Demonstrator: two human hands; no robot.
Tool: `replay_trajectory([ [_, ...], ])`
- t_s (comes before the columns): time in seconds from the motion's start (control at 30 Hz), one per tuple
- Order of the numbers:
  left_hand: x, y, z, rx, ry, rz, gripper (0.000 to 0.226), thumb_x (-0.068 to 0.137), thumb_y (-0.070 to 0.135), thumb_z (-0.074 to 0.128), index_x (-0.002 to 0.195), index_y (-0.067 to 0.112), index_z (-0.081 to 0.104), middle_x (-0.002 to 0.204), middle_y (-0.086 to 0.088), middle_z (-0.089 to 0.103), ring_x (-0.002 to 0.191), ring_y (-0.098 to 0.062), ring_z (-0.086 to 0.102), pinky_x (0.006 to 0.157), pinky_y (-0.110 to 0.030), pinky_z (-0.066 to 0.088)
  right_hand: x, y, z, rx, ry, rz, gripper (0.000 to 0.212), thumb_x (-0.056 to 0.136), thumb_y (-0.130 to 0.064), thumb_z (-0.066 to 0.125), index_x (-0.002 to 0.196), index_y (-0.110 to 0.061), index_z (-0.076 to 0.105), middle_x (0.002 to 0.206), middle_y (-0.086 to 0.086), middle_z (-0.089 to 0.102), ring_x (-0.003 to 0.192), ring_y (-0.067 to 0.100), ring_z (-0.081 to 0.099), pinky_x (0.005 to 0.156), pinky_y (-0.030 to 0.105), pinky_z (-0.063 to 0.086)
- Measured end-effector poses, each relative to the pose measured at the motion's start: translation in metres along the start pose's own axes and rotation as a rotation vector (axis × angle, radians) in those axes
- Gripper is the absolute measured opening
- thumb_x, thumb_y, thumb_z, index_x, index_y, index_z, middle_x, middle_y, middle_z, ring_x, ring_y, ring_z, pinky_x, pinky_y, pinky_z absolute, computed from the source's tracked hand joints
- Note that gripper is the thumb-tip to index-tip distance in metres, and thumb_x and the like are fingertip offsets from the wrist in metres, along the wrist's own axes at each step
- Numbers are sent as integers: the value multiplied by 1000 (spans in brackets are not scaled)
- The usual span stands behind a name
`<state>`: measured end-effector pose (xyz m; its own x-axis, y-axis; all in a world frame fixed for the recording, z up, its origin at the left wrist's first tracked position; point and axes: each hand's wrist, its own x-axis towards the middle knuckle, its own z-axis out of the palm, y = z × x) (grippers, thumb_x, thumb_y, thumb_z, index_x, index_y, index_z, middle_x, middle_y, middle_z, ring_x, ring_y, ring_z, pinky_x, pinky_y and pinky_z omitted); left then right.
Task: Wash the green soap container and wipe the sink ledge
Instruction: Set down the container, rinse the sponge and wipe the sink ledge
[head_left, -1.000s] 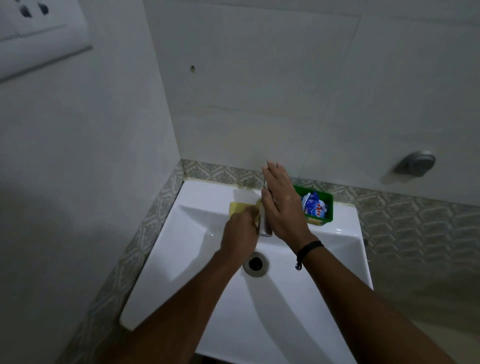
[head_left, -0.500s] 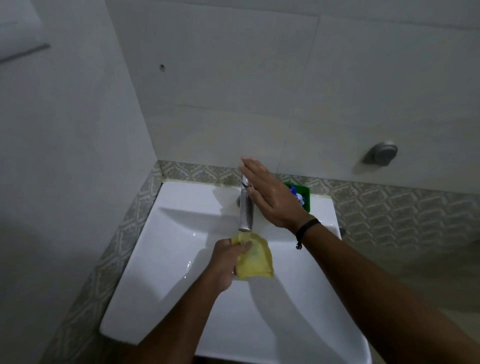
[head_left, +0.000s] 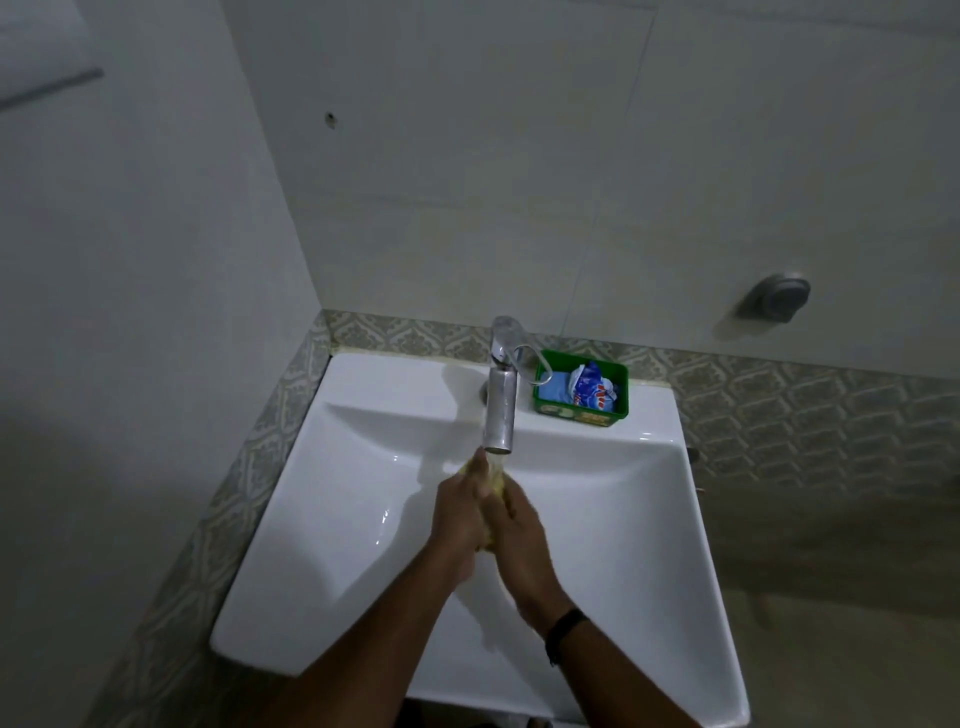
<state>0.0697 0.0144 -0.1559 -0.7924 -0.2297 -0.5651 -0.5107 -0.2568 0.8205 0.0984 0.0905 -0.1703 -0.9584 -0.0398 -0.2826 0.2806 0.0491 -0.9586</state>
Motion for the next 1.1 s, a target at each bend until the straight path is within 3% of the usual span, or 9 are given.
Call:
replay_trajectory([
  [0.13, 6, 4, -2, 186, 64, 36, 49, 95, 55, 42, 90, 14, 67, 85, -8, 69, 78, -21, 64, 69, -31, 49, 1, -1, 3, -168, 99, -193, 29, 95, -33, 46, 94, -18, 71, 84, 0, 72, 79, 18, 67, 73, 45, 55],
  [0.23, 2, 5, -1, -123, -157, -200, 50, 94, 57, 42, 94, 14, 67, 89, -7, 71, 80, -18, 67, 67, -29, 50, 9, -1, 2, -239, 250, -256, 17, 93, -18, 58, 89, -16, 74, 74, 2, 73, 71, 17, 67, 68, 36, 54],
  [0.33, -1, 14, -7, -341, -357, -407, 45, 94, 50, 47, 75, 13, 67, 67, -5, 70, 57, -15, 68, 56, -24, 51, 13, -2, 1, -341, 326, -346, 18, 83, -21, 65, 95, -14, 76, 94, 9, 75, 93, 27, 67, 95, 26, 45],
  [0.43, 2, 18, -12, -464, -396, -468, 25, 95, 25, 50, 78, 8, 59, 63, -6, 59, 39, -11, 56, 38, -16, 46, 14, 0, -5, -656, 418, -478, 21, 78, -38, 65, 83, -20, 76, 95, 3, 68, 91, 21, 57, 77, 34, 44],
  [0.57, 16, 7, -8, -448, -321, -270, 13, 98, 12, 48, 95, 11, 61, 83, -11, 61, 68, -21, 60, 57, -27, 52, 3, 13, -13, -705, 163, -472, 42, 92, -46, 40, 111, -22, 69, 121, 1, 58, 117, 19, 43, 95, 35, 36],
  [0.67, 16, 4, 0, -436, -287, -222, 19, 97, 13, 51, 113, 11, 62, 88, -9, 62, 70, -19, 57, 62, -29, 50, -2, 21, -19, -784, 128, -554, 37, 94, -36, 44, 122, -19, 62, 141, 11, 46, 130, 21, 33, 105, 37, 30],
  [0.8, 11, -3, 11, -397, -275, -242, 15, 97, 21, 52, 91, 12, 62, 79, -4, 53, 63, -13, 48, 59, -26, 42, 0, 15, -21, -570, 405, -474, 6, 79, -9, 73, 85, -12, 73, 122, 10, 53, 112, 17, 43, 88, 32, 45],
  [0.87, 11, -4, 13, -385, -241, -239, 24, 97, 22, 51, 75, 14, 51, 64, -1, 42, 54, -12, 39, 51, -24, 39, 1, 11, -19, -465, 442, -417, 13, 75, -11, 77, 78, -13, 65, 106, 2, 50, 98, 11, 46, 77, 29, 48],
  [1.1, 11, 0, 24, -227, -50, -166, 31, 93, 17, 48, 63, 13, 46, 53, -1, 44, 46, -15, 43, 49, -24, 37, 1, 14, -17, -211, 344, -222, 15, 86, -21, 67, 94, -19, 55, 100, -7, 53, 94, 7, 54, 78, 35, 53],
])
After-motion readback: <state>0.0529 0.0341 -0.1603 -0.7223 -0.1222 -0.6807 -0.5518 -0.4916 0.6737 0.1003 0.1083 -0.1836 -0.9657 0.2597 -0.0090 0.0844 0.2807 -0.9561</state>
